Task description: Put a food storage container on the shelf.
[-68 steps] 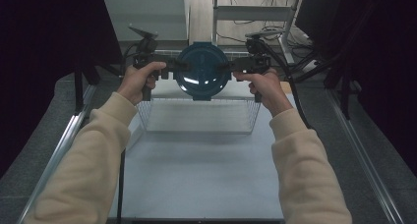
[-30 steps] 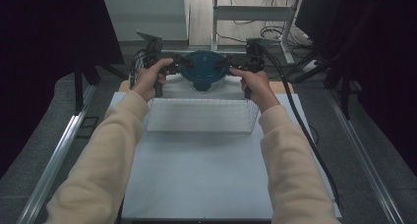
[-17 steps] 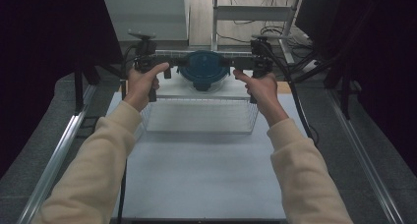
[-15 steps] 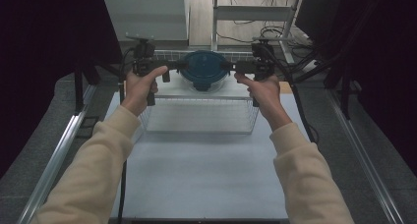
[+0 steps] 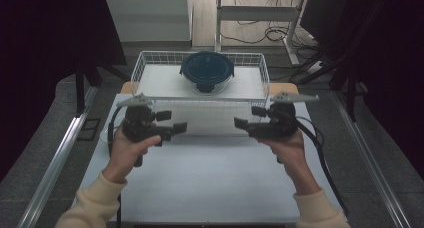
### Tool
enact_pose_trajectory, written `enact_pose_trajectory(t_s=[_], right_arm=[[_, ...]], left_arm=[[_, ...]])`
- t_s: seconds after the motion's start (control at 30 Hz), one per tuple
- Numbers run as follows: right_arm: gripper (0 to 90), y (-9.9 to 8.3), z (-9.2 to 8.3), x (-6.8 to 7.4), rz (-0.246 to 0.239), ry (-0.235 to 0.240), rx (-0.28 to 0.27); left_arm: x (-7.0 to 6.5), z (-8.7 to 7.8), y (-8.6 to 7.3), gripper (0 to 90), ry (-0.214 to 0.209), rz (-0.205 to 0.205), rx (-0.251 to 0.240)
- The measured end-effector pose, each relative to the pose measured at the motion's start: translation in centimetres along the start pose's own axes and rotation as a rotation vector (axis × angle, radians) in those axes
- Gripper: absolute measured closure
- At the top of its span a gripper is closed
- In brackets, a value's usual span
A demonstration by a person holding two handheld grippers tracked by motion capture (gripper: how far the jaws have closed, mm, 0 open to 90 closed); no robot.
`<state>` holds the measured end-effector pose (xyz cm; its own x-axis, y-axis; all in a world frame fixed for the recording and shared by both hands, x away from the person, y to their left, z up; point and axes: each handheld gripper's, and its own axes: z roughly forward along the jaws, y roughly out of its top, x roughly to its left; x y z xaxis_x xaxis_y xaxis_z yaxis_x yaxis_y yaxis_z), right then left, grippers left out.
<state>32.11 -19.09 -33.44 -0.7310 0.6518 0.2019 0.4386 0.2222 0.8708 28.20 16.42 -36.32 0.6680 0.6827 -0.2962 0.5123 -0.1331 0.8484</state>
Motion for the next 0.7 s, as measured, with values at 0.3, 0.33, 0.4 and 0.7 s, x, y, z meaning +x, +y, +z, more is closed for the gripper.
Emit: enact_pose_trajectory(t_s=[0.3, 0.33, 0.4, 0.7], right_arm=[[22.4, -6.9, -0.6, 1.7, -0.044, -0.005, 0.085], [22.6, -7.5, -0.5, 1.8, -0.049, -0.013, 0.093], [22.7, -8.6, -0.3, 2.0, -0.052, -0.01, 0.109], [24.0, -13.1, 1.2, 1.5, -0.009, -0.005, 0.177]], left_arm=[[-0.4, 0.0, -6.8, 22.5, 0.045, 0.01, 0.065], [-0.3, 0.0, -7.3, 22.5, 0.046, -0.003, 0.065], [0.0, -0.1, -8.3, 22.6, 0.043, -0.03, 0.063], [0.6, 0.6, -11.5, 23.6, 0.075, -0.059, 0.13]])
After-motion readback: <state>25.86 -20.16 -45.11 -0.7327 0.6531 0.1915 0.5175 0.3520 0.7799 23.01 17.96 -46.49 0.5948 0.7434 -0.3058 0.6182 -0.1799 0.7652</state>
